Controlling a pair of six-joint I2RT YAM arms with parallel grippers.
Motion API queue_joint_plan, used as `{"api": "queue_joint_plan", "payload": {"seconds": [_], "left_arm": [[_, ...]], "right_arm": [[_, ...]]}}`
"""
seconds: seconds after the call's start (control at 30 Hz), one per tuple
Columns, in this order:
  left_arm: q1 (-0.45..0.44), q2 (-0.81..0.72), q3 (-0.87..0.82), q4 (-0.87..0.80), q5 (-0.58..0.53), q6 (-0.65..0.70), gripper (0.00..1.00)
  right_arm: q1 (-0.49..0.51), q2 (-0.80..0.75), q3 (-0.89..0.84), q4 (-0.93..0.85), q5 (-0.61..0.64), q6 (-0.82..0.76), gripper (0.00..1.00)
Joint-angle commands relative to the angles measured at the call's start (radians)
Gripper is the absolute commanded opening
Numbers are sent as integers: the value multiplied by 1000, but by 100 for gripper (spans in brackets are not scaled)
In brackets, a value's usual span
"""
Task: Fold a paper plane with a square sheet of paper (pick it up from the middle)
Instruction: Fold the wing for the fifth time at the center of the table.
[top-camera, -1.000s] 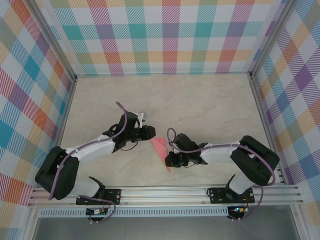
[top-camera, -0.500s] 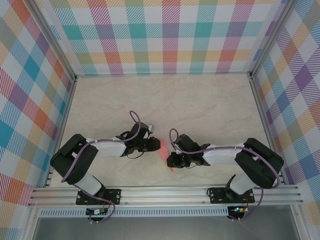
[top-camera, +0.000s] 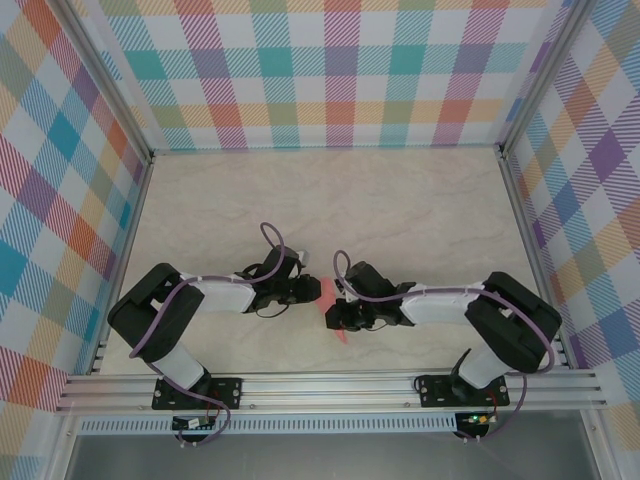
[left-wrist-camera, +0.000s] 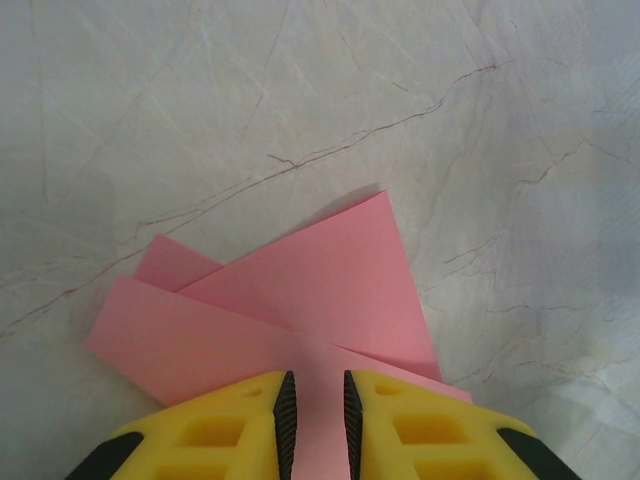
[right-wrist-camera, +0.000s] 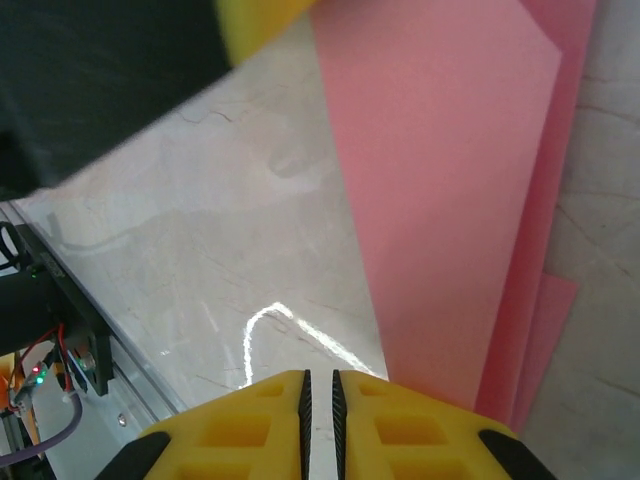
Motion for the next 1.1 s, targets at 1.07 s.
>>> {"api": "queue_joint_plan", "payload": {"seconds": [1.07], "left_arm": [[-7, 73, -6, -58, -82, -4, 21]], "right_arm": [[4, -394, -93, -194, 12, -99, 34]]}}
